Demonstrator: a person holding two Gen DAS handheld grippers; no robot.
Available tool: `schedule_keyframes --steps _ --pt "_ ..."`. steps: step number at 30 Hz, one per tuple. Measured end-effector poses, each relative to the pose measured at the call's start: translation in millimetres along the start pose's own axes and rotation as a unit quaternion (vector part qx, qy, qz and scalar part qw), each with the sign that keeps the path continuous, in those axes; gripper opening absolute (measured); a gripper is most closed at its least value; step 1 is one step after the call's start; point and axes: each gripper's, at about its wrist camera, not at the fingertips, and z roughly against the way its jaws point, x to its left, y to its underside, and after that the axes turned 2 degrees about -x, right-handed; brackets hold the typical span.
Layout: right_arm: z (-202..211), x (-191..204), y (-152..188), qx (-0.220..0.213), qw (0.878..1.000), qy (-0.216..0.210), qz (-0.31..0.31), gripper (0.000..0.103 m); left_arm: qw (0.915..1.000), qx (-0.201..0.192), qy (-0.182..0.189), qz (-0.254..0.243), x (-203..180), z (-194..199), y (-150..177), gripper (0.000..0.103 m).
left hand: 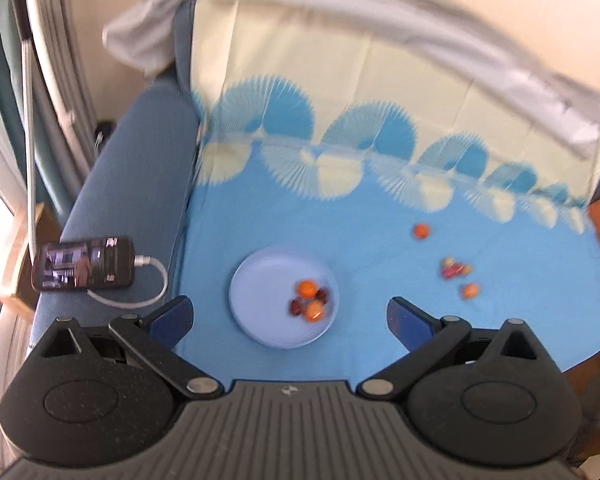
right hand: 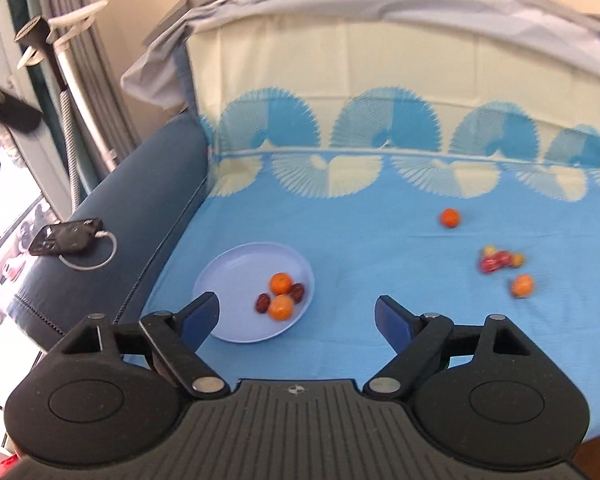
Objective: Organize fruits
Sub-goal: 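Lift both open tools away from the plate toward the fruit cluster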
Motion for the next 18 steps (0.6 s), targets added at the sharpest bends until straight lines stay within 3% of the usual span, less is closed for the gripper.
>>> schedule_keyframes --steps 10,18 --pt "13 -20 6 -0.013 0.999 0.027 -0.029 0.086 0.9962 -0.079 0.032 -0.018 -39 71 -5 0.103" --pt "12 -20 8 -0.017 0.999 0.032 -0.028 0.087 0.9961 -0.072 0.047 -0.017 -42 72 -2 0.103"
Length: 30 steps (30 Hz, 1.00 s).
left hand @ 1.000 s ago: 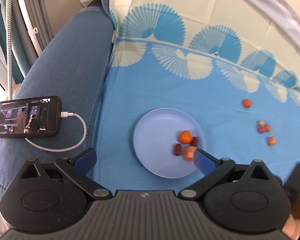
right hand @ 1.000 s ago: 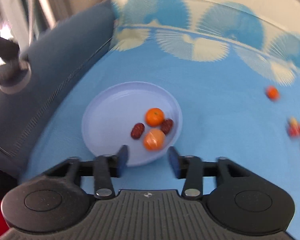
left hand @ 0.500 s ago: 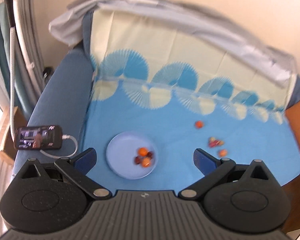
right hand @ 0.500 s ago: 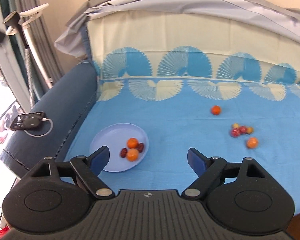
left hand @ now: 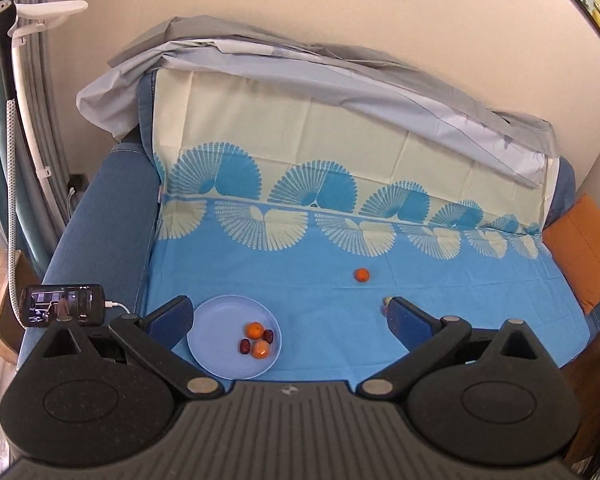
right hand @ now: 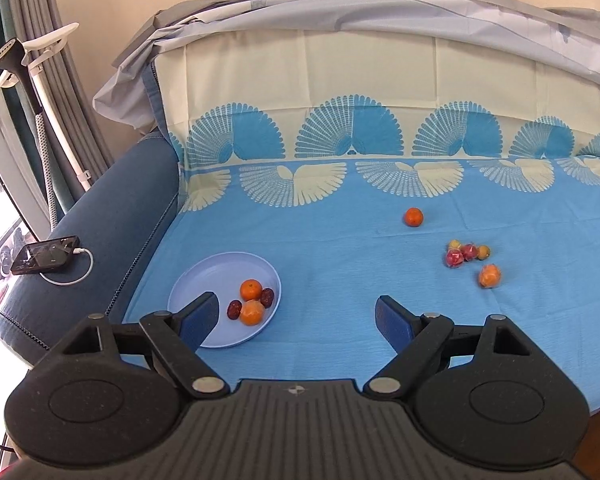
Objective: Organize fruits
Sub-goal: 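Lift both open tools away from the plate toward the fruit cluster, then grasp a loose mandarin with the left tool while the right tool grasps the plastic-wrapped mandarin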
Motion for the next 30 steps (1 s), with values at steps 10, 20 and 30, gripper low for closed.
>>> schedule_keyframes --steps 10,20,30 --pt "-15 -6 5 0.009 1.000 0.008 -0.020 0.089 0.9999 0.011 -0.003 -0.009 -6 -27 -5 0.103" --pt "-49 -43 15 -0.026 0.995 0.058 -0.080 0.102 0.9977 0.056 0.011 -0.036 -18 -131 7 0.103" --pt "-106 -114 26 -0.045 0.976 0.171 -0.132 0.102 0.9909 0.089 0.003 -0.101 -70 -291 23 0.103"
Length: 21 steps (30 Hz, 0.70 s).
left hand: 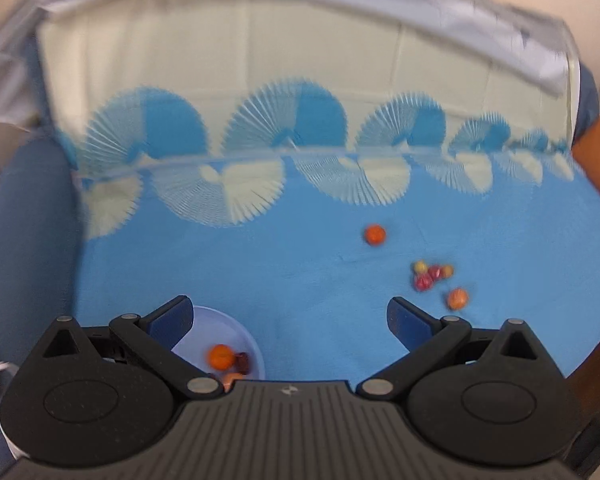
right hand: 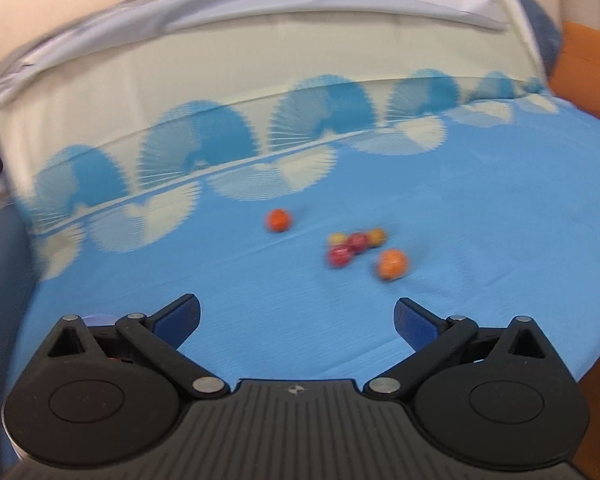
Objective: Organize fruits
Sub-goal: 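Grasp a loose mandarin with the left tool while the right tool grasps the plastic-wrapped mandarin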
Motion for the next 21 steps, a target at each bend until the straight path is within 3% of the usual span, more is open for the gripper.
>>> schedule_keyframes --steps 4,8,13,16,21 --pt "-45 -29 -2 -0.005 0.998 0.054 -0.020 0.102 0.9983 0.043 0.036 -0.014 -22 -77 -9 0.103" --pt "-98 -54 -7 -0.004 0.993 0.109 -0.035 0.102 0.9982 0.029 0.014 -0.051 -56 -146 -25 0.103" --pt "-156 -72 -8 0.020 0.992 0.117 -0.035 0.102 0.9927 0.045 -0.016 -0.110 -100 -239 -40 0.103" --pt "-182 -77 -4 0.041 0.990 0.129 -0.030 0.102 0.9876 0.039 -0.012 -0.152 -122 -287 -45 0.103" --pt "-215 -85 6 0.063 0.990 0.124 -0.032 0.102 0.9883 0.053 0.008 -0.143 -138 -351 -57 0.103"
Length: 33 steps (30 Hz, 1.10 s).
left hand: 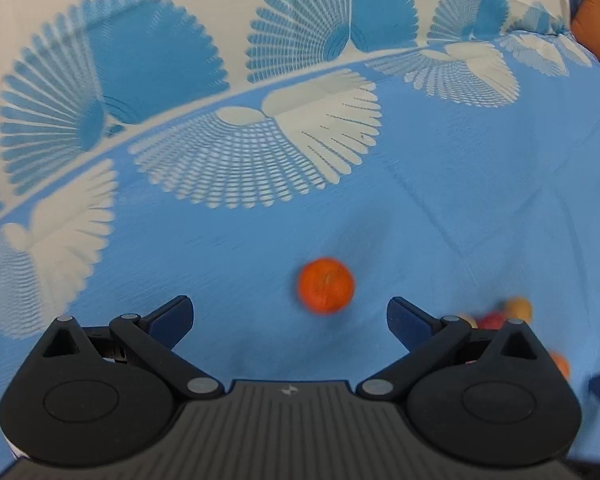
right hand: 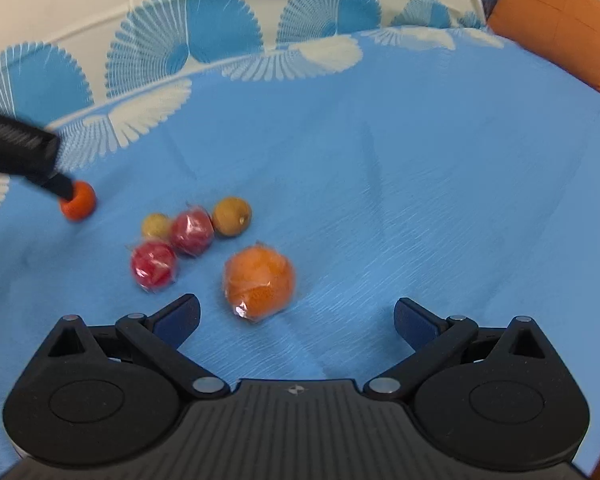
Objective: Organize fruits
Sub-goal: 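Grasp a loose mandarin with the left tool while the right tool grasps the plastic-wrapped mandarin, then carry both mandarins over the plate beside the dates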
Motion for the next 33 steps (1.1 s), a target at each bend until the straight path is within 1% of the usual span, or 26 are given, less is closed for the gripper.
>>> schedule_keyframes --steps 2,5,7,10,11,12,13,14,15,17,19,21,24,28,30,33 --pt "-7 2 1 -0.011 1.000 0.008 0.009 0.102 1.0000 0.007 -0.002 -0.001 -3 -21 -4 0.103" --pt "-15 10 3 -0.030 0.999 0.022 0.029 0.102 0.9994 0.028 -0.003 -0.018 -8 -44 -3 0.103" --pt "-15 12 6 -0.041 0.998 0.025 0.034 0.102 0.9998 0.016 0.009 -0.007 -2 -44 1 0.103" --pt "-13 10 6 -0.047 0.998 0.023 0.034 0.102 0.9997 0.018 0.018 0.005 3 -45 1 0.103" --pt "-13 10 7 -0.049 0.998 0.023 0.035 0.101 0.9996 0.016 0.022 0.004 3 -43 1 0.094" --pt "-10 10 7 -0.054 0.998 0.016 0.036 0.085 0.9994 0.010 0.033 0.004 2 -38 0 0.071" --pt "-6 11 8 -0.066 0.997 0.006 0.040 0.048 0.9992 -0.001 0.040 0.004 0 -32 -1 0.053" --pt "-2 12 9 -0.074 0.996 -0.007 0.047 0.040 0.9990 -0.005 0.044 0.000 -2 -26 -3 0.038" --pt "-1 12 10 -0.075 0.996 -0.004 0.050 0.039 0.9989 -0.007 0.046 0.002 -3 -20 -3 0.037" --pt "-1 8 10 -0.079 0.996 -0.011 0.039 0.039 0.9986 -0.028 0.045 0.003 -4 -6 0 0.037" --pt "2 3 9 -0.093 0.995 -0.007 0.027 0.039 0.9988 -0.036 0.032 0.002 -5 9 5 0.037" --pt "6 -1 9 -0.113 0.993 0.005 0.023 0.039 0.9992 -0.034 0.018 0.002 -6 29 14 0.037" --pt "11 -4 8 -0.127 0.992 0.012 0.017 0.039 0.9997 -0.022 0.002 0.011 -1 64 35 0.037" --pt "36 -1 7 -0.134 0.990 0.020 0.028 0.039 0.9994 -0.018 -0.019 0.024 11 131 73 0.037" --pt "62 3 6 -0.135 0.991 -0.002 0.019 0.039 0.9988 -0.019 -0.028 0.034 19 166 93 0.037" --pt "115 12 7 -0.130 0.990 -0.059 0.013 0.039 0.9979 -0.019 -0.037 0.050 34 215 121 0.037"
